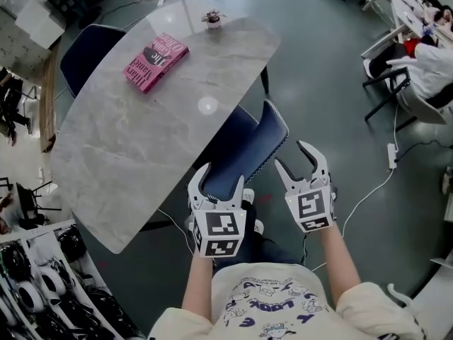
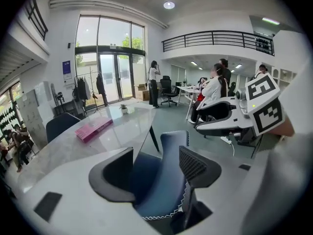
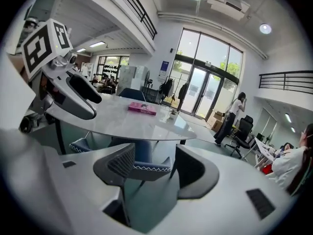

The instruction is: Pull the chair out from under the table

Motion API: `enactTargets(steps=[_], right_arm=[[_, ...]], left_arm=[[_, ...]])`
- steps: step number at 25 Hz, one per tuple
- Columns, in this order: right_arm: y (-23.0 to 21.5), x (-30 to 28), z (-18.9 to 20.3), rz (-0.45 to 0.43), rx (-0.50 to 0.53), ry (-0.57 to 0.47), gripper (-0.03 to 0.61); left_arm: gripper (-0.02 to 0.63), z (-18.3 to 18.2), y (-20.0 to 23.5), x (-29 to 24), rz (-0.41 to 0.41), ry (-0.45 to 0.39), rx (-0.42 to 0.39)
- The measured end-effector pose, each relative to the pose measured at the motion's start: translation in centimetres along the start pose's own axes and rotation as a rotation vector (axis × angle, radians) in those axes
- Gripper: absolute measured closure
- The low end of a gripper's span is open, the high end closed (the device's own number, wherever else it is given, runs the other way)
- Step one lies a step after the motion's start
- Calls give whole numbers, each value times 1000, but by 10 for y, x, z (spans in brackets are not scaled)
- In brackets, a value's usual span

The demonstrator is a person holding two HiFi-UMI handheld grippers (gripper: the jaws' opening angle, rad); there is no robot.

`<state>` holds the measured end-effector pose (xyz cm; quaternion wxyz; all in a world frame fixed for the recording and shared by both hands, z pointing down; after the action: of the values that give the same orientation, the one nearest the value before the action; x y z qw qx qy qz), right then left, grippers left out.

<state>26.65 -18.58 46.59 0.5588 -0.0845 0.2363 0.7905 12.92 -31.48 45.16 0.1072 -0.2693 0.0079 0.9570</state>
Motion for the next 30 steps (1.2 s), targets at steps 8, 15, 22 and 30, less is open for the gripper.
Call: enactTargets(steps=[8, 15, 22, 30], right_arm=[[16, -15, 25, -86, 209, 100, 311], [27, -32, 43, -206, 380, 164, 301], [37, -53, 51, -317, 574, 200, 287], [42, -66, 51, -455, 692, 219, 276]], left_arm=[[304, 28, -22, -18, 121, 111, -47], [302, 55, -44, -41, 196, 215, -133], [303, 71, -44, -60, 219, 285, -155], [305, 81, -45, -74, 268, 336, -164]])
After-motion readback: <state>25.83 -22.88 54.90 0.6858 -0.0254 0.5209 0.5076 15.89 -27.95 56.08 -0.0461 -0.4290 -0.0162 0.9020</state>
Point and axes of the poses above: the fingertips, and each gripper's own axes: x backward along the fingers, y to its left, z out of its underside, the point moved 6 cm from there along x, backward along the fingers, and after that the axes turned 8 degrees about -y, right-handed, at the moved point
